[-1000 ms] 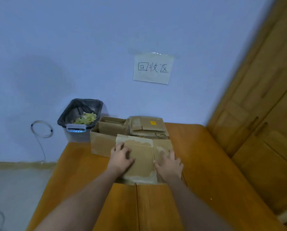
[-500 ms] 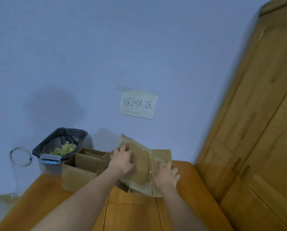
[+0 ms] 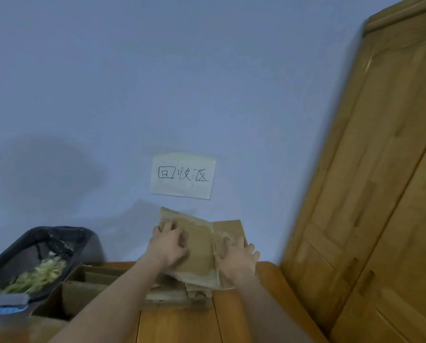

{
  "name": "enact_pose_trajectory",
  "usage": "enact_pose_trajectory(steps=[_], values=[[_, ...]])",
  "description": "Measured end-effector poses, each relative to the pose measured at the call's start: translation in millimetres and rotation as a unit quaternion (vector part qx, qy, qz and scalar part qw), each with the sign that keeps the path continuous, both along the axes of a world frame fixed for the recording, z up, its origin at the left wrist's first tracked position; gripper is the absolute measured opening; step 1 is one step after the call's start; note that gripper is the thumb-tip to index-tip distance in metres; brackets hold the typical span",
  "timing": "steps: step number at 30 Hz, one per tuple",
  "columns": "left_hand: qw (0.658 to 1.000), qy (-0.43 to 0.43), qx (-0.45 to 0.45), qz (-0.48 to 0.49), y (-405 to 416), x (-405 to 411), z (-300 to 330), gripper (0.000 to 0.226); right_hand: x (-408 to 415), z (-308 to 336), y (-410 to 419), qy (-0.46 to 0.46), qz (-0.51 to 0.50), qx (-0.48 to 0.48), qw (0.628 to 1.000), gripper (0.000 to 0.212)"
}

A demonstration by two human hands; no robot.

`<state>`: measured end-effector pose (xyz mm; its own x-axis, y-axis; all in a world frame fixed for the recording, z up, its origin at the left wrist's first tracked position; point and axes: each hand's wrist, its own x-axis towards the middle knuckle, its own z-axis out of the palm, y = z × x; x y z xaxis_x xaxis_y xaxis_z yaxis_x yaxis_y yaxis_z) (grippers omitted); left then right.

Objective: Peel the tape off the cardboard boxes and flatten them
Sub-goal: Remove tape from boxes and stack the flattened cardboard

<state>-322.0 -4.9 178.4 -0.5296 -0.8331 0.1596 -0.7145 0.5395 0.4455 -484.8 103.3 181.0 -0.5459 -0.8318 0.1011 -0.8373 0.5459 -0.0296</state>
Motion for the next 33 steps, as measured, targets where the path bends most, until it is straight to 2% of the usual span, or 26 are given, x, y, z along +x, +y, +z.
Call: enact_pose_trajectory(steps=[8, 19, 23, 28, 33], values=[[0.997, -0.031, 0.072, 0.003, -53, -16, -30, 0.046, -25, -32, -57, -0.070, 0.023, 0.011, 0.997, 0.058], [0.988, -0.066, 0.131, 0.048, -113, -47, -87, 0.058, -78, -88, -134, -0.076, 0.097, 0.065, 0.990, 0.055], [0.979, -0.106, 0.161, 0.062, -132, -60, -122, 0.062, -91, -123, -155, -0.107, 0.105, 0.105, 0.983, 0.052], [0.967, -0.116, 0.214, 0.074, -149, -75, -175, 0.067, -103, -173, -176, -0.129, 0.116, 0.132, 0.976, 0.047], [0.964, -0.118, 0.227, 0.071, -169, -89, -221, 0.070, -117, -219, -188, -0.154, 0.116, 0.136, 0.972, 0.053]])
